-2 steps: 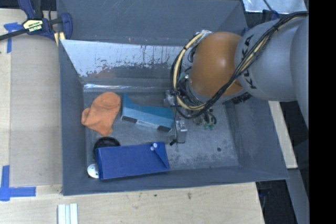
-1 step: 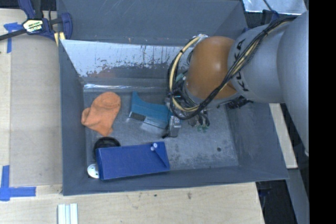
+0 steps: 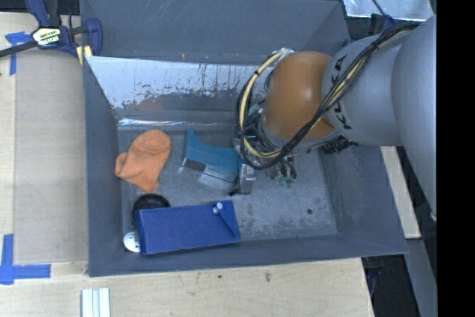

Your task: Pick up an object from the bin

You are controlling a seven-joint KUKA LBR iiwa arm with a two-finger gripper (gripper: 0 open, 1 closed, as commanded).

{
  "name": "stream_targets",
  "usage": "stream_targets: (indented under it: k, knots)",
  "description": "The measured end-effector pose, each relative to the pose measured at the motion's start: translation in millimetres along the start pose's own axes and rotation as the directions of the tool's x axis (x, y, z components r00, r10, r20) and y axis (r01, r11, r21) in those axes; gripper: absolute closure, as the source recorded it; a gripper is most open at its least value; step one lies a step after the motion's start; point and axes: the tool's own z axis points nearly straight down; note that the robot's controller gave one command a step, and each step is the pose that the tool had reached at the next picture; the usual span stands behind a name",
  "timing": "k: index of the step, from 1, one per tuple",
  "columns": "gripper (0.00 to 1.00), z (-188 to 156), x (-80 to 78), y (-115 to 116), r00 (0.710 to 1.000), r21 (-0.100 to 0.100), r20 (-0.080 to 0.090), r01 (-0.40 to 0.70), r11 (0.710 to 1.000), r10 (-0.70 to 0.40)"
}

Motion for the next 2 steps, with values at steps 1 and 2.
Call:
stream_targets:
  k: [1,2]
  knots:
    - [1.00,-55,1.2,7,1.000,0.005,-0.016,0.009,1.000,-0.009]
    - [1.00,-77,-12.7,10,1.000,0.003,-0.003,0.000,1.000,0.000]
